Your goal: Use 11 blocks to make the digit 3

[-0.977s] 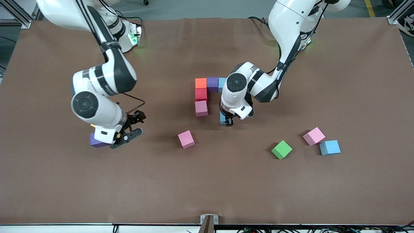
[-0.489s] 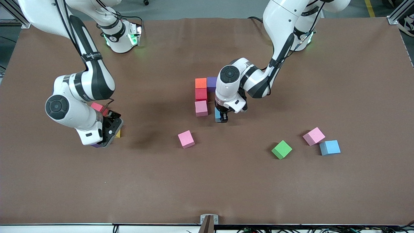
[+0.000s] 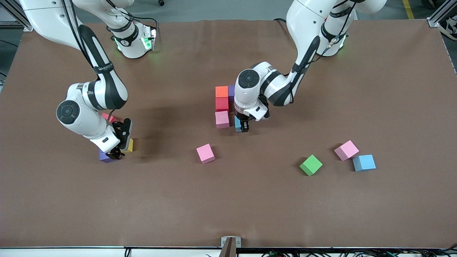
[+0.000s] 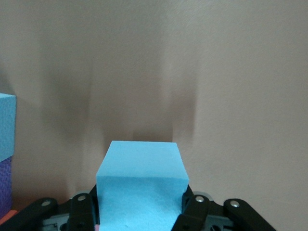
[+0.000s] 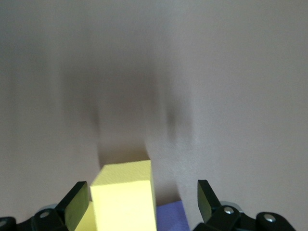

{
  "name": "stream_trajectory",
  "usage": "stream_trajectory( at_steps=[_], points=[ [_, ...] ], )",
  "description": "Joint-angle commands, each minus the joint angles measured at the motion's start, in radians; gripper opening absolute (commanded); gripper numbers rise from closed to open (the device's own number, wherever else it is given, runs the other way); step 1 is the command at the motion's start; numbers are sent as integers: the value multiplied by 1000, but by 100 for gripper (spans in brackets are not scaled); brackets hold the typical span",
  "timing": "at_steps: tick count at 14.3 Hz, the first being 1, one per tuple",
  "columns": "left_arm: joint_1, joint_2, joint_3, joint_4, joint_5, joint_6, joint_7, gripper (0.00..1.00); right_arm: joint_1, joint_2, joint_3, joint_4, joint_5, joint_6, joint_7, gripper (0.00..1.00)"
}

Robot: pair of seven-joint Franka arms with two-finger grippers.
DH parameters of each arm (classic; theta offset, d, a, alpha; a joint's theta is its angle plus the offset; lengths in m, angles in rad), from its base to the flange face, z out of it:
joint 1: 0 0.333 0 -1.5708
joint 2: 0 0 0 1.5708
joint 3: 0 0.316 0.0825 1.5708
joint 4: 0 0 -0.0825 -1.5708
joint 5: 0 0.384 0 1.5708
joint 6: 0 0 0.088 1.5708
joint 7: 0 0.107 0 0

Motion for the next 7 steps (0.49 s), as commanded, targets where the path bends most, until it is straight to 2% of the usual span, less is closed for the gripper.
stream_trajectory(
  at_steps=[1, 7],
  points=[
    [-19, 5, 10, -5, 21, 18, -23, 20, -51, -42, 19, -97, 6, 52, -80, 100],
    [-33, 23, 10, -2, 21, 52, -23, 20, -60, -29, 17, -145, 8, 121, -83, 100]
  ],
)
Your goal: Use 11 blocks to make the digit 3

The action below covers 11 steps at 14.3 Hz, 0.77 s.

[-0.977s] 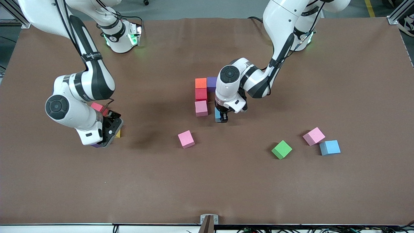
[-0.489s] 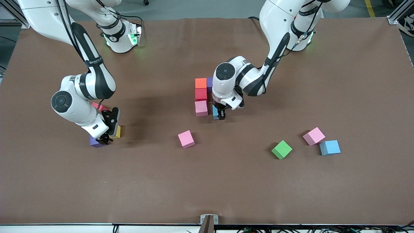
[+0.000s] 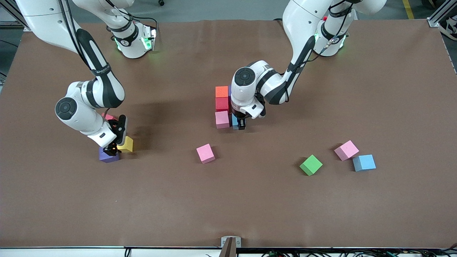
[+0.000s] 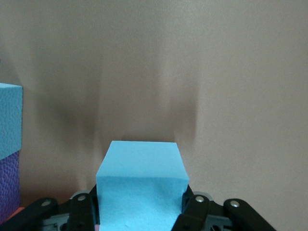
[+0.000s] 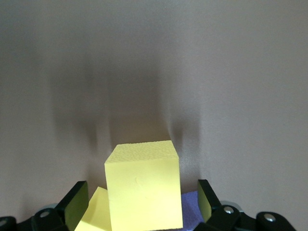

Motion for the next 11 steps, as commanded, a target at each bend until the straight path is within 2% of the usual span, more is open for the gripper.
stream_trajectory(
  at_steps=[1, 7, 11],
  points=[
    [-13, 16, 9, 0, 21, 42, -21, 20, -17, -19, 17, -49, 8, 44, -24, 100],
    [-29, 24, 9, 0, 21, 50, -38, 20, -17, 21, 15, -50, 12, 49, -16, 100],
    [-32, 24, 8, 6, 21, 50, -41, 20, -11, 45, 12, -47, 63, 50, -15, 100]
  ],
)
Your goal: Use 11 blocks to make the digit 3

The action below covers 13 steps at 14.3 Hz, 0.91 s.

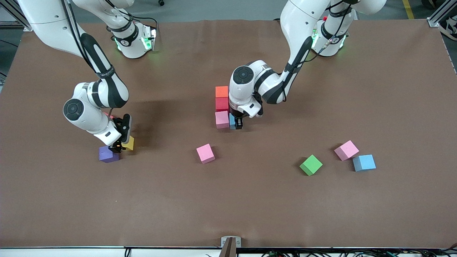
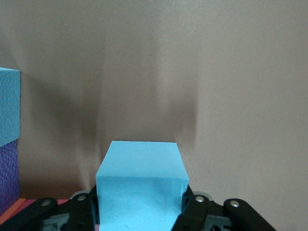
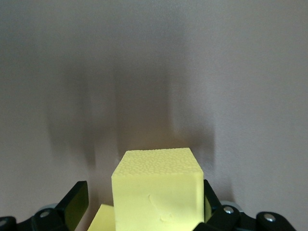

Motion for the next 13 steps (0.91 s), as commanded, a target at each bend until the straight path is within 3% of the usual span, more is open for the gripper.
stream_trajectory(
  at_steps=[1, 3, 4, 6, 8, 9, 13],
  points=[
    [-14, 13, 8, 6, 21, 15, -25, 20, -11, 3, 8, -15, 32, 26, -16, 100],
    [-14, 13, 8, 6, 21, 15, -25, 24, -12, 3, 2, -13, 32, 26, -16, 100],
    [-14, 13, 8, 6, 21, 15, -25, 29, -12, 3, 2, -10, 32, 26, -16, 94],
    [-12, 13, 6, 4, 21, 15, -25, 43, -12, 3, 2, -7, 33, 26, -16, 67],
    [-11, 13, 8, 6, 21, 14, -23, 69, -12, 3, 2, -1, 33, 23, -14, 45],
    [-11, 10, 8, 6, 21, 15, -22, 100, -11, 3, 2, 5, 35, 21, -13, 38],
    [-9, -4, 6, 6, 21, 2, -20, 100, -8, -6, 4, 34, 37, 8, 41, 28]
  ],
)
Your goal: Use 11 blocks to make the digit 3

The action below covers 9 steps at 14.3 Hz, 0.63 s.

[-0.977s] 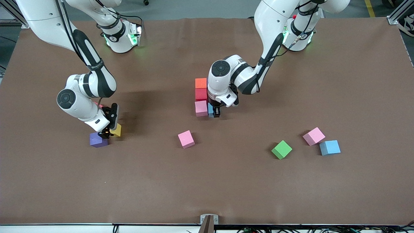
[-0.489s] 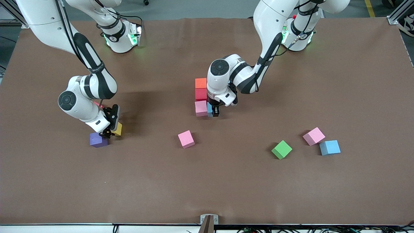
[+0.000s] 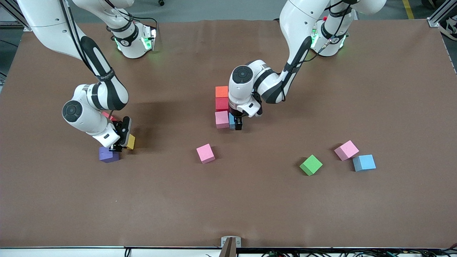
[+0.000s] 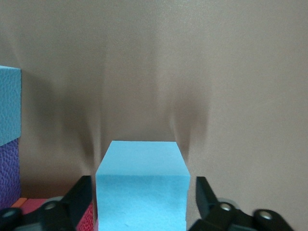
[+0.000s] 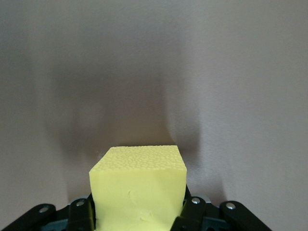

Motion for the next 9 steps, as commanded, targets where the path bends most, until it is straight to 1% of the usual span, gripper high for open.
stream_trajectory(
  at_steps=[1, 3, 5, 6, 9],
  points=[
    [-6, -14, 6, 4, 21, -7, -20, 100, 5, -23, 9, 18, 19, -11, 29, 27],
    [-7, -35, 6, 3, 21, -38, -22, 100, 25, -45, 9, 41, 20, -57, 77, 27],
    [-9, -69, 4, 1, 22, -87, -20, 100, 66, -63, 9, 77, 20, -152, 191, 27],
    [-9, -87, 4, 0, 22, -116, -17, 100, 95, -72, 9, 86, 20, -190, 275, 27],
    [-3, -155, 3, 1, 21, -222, -8, 100, 190, -100, 9, 86, 20, -247, 529, 27]
  ],
)
